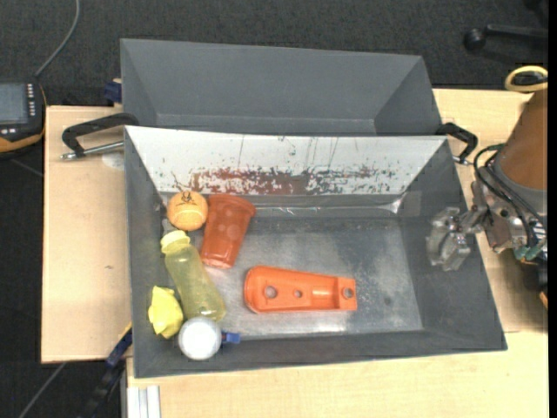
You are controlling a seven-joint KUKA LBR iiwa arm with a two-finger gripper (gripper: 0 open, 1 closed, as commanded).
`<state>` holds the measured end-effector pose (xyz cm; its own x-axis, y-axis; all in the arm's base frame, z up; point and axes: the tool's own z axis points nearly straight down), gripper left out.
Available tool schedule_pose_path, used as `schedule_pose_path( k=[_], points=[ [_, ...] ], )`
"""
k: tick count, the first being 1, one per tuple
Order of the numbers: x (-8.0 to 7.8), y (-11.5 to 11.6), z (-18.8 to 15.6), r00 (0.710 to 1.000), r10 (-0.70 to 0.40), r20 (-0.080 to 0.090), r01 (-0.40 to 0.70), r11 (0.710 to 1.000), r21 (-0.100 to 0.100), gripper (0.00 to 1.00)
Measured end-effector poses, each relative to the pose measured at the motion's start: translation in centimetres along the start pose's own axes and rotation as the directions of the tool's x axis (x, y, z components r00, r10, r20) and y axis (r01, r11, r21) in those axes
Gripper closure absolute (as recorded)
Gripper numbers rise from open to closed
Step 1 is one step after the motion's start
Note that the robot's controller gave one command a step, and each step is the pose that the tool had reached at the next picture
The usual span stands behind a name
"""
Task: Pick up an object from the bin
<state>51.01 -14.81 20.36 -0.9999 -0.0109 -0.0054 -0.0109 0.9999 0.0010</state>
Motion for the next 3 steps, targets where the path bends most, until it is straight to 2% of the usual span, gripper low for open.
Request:
schedule_pose_path(
  k=[1, 2, 3],
  points=[
    [0.0, 0.0, 0.0, 1.000, -0.001, 0.000, 0.001, 1.000, 0.000, 1.00],
    [0.3, 3.6, 3.8, 0.998, -0.069, 0.005, 0.069, 0.998, 0.002, 1.00],
    [0.6, 6.7, 7.6, 1.000, -0.005, 0.001, 0.005, 1.000, -0.001, 1.00]
  ],
)
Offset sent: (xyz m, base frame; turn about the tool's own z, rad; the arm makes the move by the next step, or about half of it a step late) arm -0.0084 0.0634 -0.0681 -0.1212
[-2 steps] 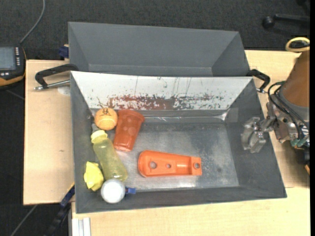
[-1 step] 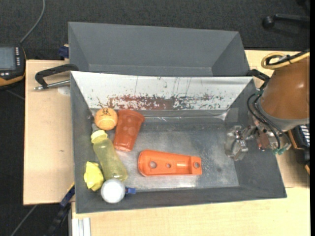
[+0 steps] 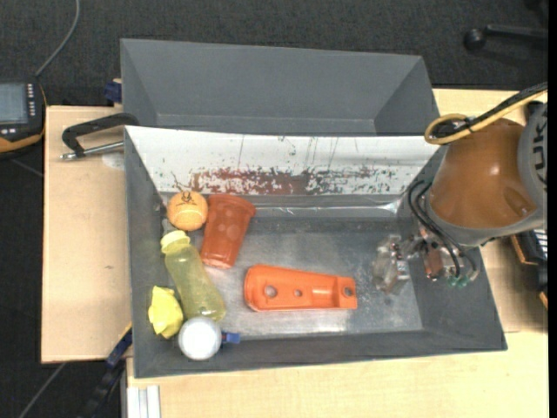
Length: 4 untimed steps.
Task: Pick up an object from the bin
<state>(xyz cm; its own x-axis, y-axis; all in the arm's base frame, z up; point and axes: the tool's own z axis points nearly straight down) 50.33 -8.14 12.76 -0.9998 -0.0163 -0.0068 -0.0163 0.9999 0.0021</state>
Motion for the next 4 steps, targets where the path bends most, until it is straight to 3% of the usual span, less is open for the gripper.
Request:
schedule_pose_path(
  k=[1, 2, 3, 4],
  points=[
    [-0.7, 3.7, 2.6, 0.999, -0.047, 0.001, 0.047, 0.999, 0.001, 1.00],
    [-2.8, 5.7, 5.3, 0.996, -0.089, 0.007, 0.089, 0.996, 0.000, 0.00],
    [-2.9, 5.9, 5.6, 0.996, -0.084, 0.004, 0.084, 0.996, 0.000, 0.00],
    [-2.7, 7.9, 5.5, 0.990, -0.144, 0.005, 0.144, 0.990, 0.004, 0.00]
  ],
)
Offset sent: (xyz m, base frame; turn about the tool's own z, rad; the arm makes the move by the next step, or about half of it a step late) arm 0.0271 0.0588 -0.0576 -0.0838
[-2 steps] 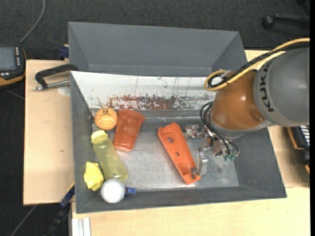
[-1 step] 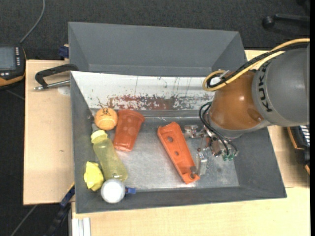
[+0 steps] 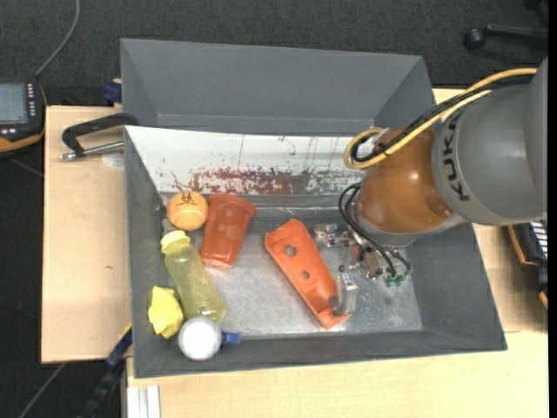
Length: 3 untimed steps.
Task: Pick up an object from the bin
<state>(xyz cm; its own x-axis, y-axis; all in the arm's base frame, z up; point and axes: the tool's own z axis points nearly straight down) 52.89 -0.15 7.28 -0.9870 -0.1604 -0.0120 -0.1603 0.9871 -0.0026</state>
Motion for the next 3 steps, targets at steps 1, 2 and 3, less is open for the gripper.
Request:
schedule_pose_path(
  k=[1, 2, 3],
  points=[
    [1.1, 3.9, -0.1, 1.000, -0.013, 0.003, 0.013, 1.000, -0.004, 0.00],
    [1.7, 4.9, -0.1, 0.992, -0.128, 0.013, 0.129, 0.992, 0.000, 0.00],
    [1.4, 7.2, 0.1, 0.854, -0.520, 0.009, 0.520, 0.854, 0.000, 1.00]
  ],
)
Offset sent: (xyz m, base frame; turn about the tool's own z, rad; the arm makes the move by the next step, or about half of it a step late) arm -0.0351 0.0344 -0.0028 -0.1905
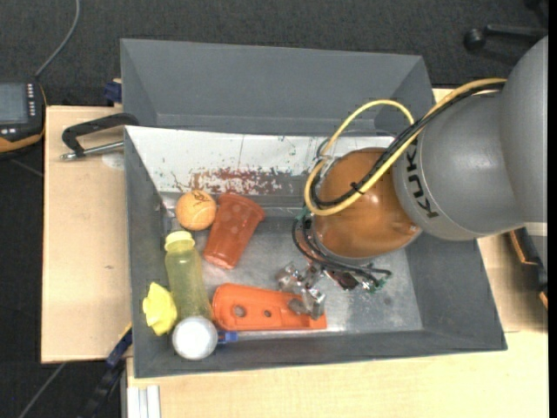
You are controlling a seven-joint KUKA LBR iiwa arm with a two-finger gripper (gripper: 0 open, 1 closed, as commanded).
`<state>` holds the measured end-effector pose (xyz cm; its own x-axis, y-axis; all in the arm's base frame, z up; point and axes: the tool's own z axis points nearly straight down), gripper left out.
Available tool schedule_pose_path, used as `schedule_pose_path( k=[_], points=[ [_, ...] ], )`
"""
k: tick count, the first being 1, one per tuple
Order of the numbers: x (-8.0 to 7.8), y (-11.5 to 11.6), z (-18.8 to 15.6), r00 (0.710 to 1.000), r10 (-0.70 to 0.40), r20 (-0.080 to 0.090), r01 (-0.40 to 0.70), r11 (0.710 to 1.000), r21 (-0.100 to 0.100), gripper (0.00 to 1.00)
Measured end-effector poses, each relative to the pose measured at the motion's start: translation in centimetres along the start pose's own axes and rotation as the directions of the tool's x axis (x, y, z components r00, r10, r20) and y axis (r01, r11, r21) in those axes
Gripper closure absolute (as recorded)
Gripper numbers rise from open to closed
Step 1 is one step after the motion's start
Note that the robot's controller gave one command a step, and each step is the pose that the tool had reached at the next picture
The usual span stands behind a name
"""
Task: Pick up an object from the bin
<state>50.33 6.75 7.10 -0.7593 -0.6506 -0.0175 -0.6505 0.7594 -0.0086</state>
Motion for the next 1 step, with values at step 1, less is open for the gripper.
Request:
schedule_pose_path(
  k=[1],
  points=[
    [0.00, 0.08, 0.03, 1.000, -0.001, 0.000, 0.001, 1.000, -0.001, 0.00]
  ],
)
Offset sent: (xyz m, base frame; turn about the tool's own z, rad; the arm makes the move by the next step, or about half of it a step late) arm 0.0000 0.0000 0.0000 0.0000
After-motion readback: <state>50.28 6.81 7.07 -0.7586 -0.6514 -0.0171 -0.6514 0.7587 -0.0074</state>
